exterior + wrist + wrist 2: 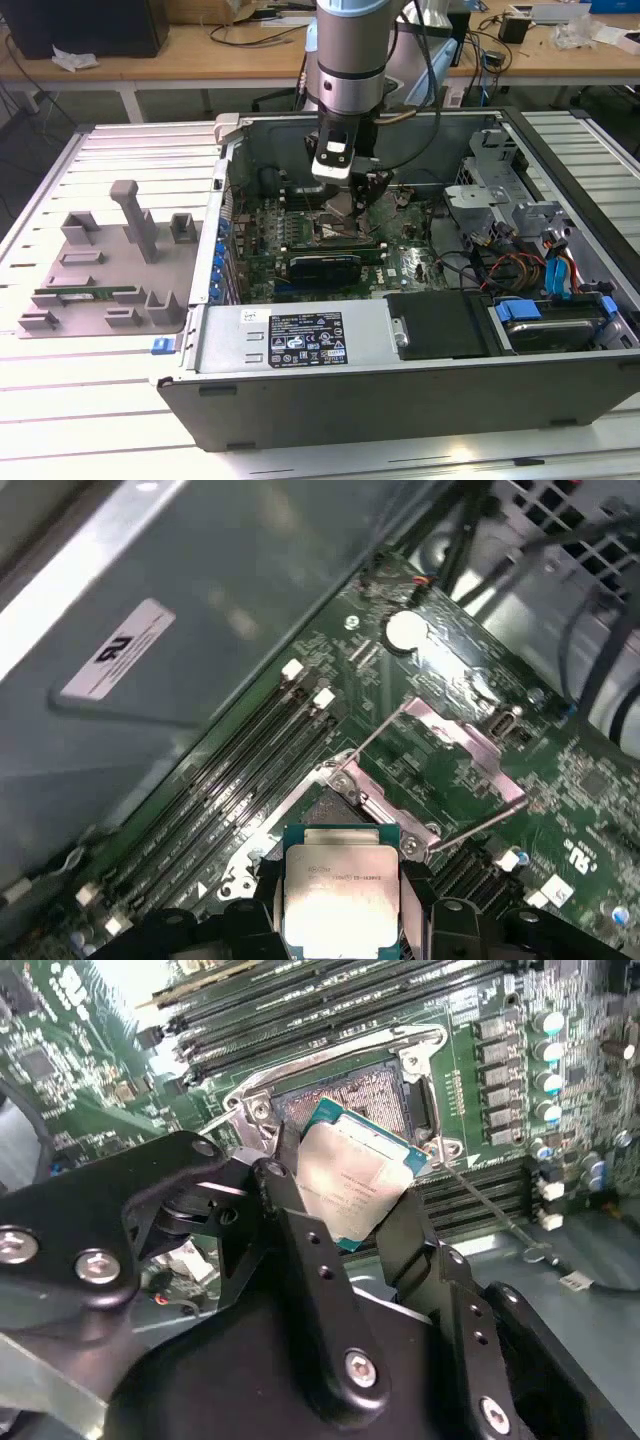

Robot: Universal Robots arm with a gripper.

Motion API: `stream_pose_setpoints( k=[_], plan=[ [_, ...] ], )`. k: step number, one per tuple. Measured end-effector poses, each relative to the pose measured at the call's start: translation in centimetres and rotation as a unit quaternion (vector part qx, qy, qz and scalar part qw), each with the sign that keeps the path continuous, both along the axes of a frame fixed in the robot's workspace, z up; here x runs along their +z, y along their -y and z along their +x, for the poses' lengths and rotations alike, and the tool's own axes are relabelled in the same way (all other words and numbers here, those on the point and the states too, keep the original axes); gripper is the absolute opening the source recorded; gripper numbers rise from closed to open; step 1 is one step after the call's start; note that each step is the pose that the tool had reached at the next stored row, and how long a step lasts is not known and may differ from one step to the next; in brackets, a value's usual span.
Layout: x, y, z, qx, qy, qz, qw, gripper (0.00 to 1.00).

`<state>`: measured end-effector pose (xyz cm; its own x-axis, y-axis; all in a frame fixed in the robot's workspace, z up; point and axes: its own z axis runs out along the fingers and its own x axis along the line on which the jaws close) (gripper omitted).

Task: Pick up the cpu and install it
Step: 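Place the cpu into insertion slot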

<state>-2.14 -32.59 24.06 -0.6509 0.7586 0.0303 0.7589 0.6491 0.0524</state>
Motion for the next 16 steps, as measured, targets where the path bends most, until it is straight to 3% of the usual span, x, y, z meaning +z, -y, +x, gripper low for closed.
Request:
stream_pose_setpoints(
  k=[3, 6, 10, 11, 13, 15, 16],
  plan=[
    [0.0, 0.0, 0.0, -0.04, 0.0, 0.0, 0.9992, 0.55],
    [0.0, 0.0, 0.0, -0.063, 0.0, 0.0, 0.998, 0.55],
    [0.0, 0.0, 0.0, -0.098, 0.0, 0.0, 0.9952, 0.55],
    [0.0, 0.0, 0.0, -0.109, 0.0, 0.0, 0.994, 0.55],
    [0.0, 0.0, 0.0, -0.142, 0.0, 0.0, 0.9898, 0.55],
    [-0.01, 0.0, 0.0, -0.157, 0.0, -0.0001, 0.9877, 0.55],
    [0.0, 0.0, 0.0, -0.168, 0.0001, -0.0002, 0.9857, 0.55]
  ],
)
